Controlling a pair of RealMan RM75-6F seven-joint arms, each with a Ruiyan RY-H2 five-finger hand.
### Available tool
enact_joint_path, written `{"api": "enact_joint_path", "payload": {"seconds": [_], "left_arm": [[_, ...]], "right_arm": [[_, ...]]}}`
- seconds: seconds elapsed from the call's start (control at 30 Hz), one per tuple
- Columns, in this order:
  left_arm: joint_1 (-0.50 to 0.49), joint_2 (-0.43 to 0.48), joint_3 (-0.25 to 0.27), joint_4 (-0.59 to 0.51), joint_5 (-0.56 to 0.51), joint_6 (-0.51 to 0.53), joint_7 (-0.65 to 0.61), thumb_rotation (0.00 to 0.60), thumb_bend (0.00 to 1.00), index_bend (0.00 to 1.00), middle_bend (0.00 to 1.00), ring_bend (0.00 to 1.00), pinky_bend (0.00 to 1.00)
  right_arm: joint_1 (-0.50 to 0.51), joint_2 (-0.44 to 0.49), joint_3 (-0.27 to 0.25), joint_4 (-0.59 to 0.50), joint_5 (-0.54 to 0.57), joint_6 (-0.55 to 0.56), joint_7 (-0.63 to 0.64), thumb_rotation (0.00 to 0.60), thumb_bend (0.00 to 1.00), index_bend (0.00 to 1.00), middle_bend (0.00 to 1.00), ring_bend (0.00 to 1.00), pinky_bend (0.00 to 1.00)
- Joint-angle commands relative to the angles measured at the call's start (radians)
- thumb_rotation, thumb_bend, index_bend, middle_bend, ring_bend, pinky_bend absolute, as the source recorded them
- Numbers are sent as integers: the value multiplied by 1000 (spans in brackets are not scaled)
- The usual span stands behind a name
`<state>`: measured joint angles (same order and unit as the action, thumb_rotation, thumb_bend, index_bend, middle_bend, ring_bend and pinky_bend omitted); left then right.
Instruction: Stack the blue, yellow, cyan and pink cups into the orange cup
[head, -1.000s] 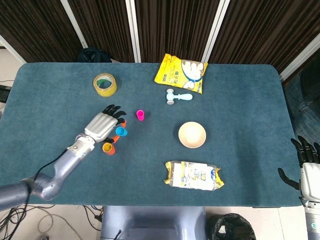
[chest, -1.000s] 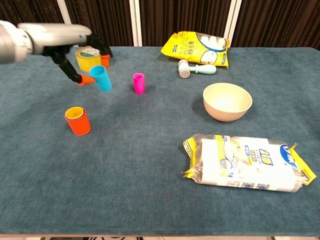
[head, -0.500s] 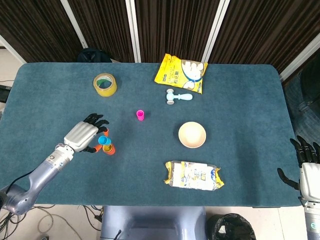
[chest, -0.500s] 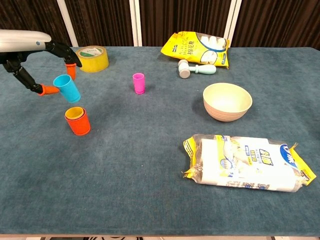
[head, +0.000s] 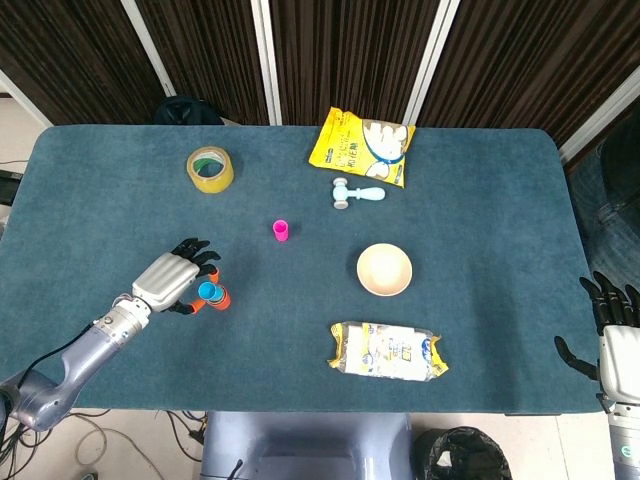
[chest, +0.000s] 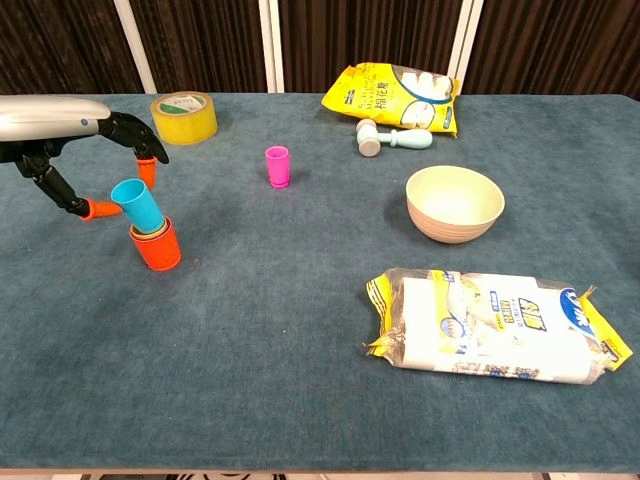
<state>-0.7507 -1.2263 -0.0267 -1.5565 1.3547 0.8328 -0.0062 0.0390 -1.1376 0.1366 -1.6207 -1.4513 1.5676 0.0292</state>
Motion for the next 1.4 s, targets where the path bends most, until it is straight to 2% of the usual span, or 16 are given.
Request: {"api": "enact_joint_path", "payload": {"seconds": [0.03,0.37,0.53,0.7,0.8,1.03,1.17,1.4], "left_arm": [[-2,-9,1,7,3,-6,-3,600,316,408,179,0,0],[-13,-11,3,18,-13,-42,19,600,302,194,160,0,0],[-18,-8,-12,12,-24,-40,20,600,275,177,162,0,0],[-18,-30,-65,19,-35,19,3,600,270,175,166,0,0],[-43,-73,-113,65,-65,28,6,600,269,171,165,0,0],[-140,-171,-210,176,-222,-41,88,600,269,170,165,0,0],[-192,-238,-223,257,-319,-85,170,600,269,171,166,0,0],[-249,-377,-230,429,-389,-103,229,600,269,178,167,0,0]], "right_arm": [[0,0,0,0,-1,2,1,600,324,125,79,124,25],[0,1,-1,-1,1,-3,1,600,324,125,79,124,25],[0,1,-1,-1,2,-3,0,600,324,125,79,124,25],[1,0,-2,0,1,-5,-2,600,325,125,79,124,25],[3,-4,-5,1,1,-11,-8,600,324,125,79,124,25],[4,-8,-4,2,3,-12,-14,600,324,125,79,124,25],[5,-10,-8,3,1,-17,-14,600,324,125,79,124,25],[7,-13,-5,6,10,-23,-17,600,324,125,79,124,25]]}}
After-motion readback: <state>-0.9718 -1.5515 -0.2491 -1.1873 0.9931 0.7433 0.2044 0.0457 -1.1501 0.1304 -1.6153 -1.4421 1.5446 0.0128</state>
